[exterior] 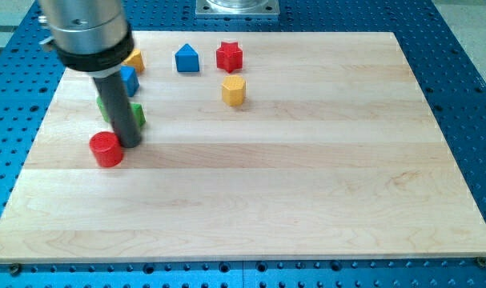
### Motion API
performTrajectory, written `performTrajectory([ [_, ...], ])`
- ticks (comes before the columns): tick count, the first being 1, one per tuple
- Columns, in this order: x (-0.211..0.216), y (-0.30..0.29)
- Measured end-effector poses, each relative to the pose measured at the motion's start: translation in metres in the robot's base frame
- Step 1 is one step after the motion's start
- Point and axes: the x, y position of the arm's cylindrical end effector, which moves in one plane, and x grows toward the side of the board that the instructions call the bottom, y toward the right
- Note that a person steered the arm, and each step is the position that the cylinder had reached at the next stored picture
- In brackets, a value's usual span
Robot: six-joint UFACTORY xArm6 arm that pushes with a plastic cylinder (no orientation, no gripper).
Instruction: Push the green star right beside the green circle
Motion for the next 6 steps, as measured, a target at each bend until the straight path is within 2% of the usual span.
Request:
performTrajectory([
  [1,0.007,-0.048],
  [2,-0.017,-0.049],
  [4,-0.02,0.064],
  [5,-0.019,0.091],
  [6,-0.045,0.078],
])
